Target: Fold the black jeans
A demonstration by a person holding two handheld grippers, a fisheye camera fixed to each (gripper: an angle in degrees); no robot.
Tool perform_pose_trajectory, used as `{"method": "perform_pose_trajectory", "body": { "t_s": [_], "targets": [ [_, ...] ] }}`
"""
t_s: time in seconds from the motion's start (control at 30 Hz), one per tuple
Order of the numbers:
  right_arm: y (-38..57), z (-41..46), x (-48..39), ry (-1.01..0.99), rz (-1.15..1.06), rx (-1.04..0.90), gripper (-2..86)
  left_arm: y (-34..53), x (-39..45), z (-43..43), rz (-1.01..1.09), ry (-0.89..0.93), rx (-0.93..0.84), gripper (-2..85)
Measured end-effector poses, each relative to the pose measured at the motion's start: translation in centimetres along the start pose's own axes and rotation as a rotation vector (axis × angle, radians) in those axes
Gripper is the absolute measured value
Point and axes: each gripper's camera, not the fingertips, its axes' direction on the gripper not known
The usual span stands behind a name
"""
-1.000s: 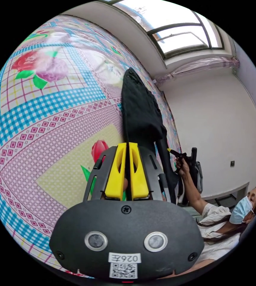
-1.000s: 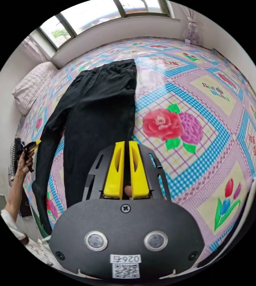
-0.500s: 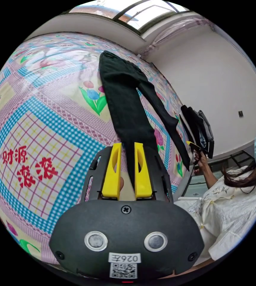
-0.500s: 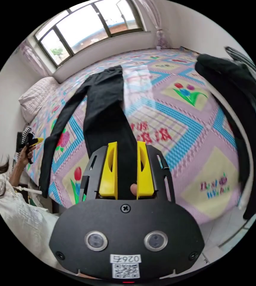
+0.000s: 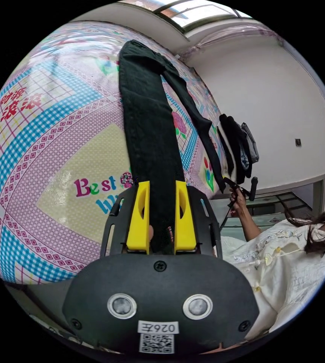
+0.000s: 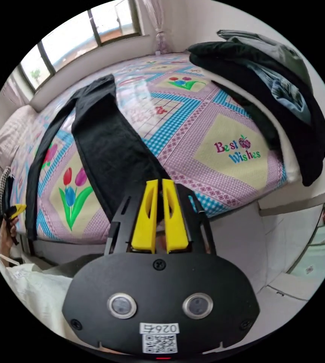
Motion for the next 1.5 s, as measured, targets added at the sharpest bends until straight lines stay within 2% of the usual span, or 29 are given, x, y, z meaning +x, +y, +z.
{"method": "perform_pose_trajectory", "body": {
  "t_s": [0.2, 0.37, 0.53, 0.67, 0.8, 0.87, 1.0, 1.1, 1.3, 1.5],
  "targets": [
    [4.4, -1.0, -5.6, 0.02, -0.228, -0.016, -1.5, 4.9, 1.4, 2.5, -0.084, -0.067, 0.056, 8.3],
    [7.9, -1.7, -5.6, -0.135, -0.272, -0.055, -1.1, 9.1, 2.7, 3.2, -0.168, -0.187, 0.171, 8.3],
    [8.6, -2.9, -4.7, -0.197, -0.252, 0.087, 0.1, 12.1, 4.3, 3.8, -0.193, -0.384, 0.21, 11.1],
    [7.9, 0.4, -4.6, -0.244, -0.257, 0.053, 0.1, 13.5, 4.9, 4.9, -0.201, -0.397, 0.262, 12.8],
    [9.3, 1.3, -4.8, -0.361, -0.248, 0.07, -0.8, 13.4, 6.1, 6.0, -0.158, -0.434, 0.242, 12.7],
    [10.1, 1.3, -5.7, -0.36, -0.274, 0.073, -0.9, 12.9, 6.9, 7.1, -0.112, -0.454, 0.197, 6.5],
    [11.5, 1.8, -7.5, -0.325, -0.354, 0.028, -0.9, 11.8, 8.3, 8.3, -0.03, -0.537, 0.082, 4.3],
    [12.4, 2.1, -7.0, -0.311, -0.358, 0.021, -0.9, 11.5, 8.3, 8.0, -0.01, -0.472, 0.029, 2.1],
    [13.6, 3.2, -3.5, -0.421, -0.293, -0.101, -0.9, 13.1, 5.8, 5.7, -0.117, -0.244, 0.096, -0.5],
    [15.6, 0.9, -1.2, -0.624, -0.261, -0.044, -0.9, 15.4, 3.8, -0.1, -0.206, 0.012, 0.268, -0.8]
  ]
}}
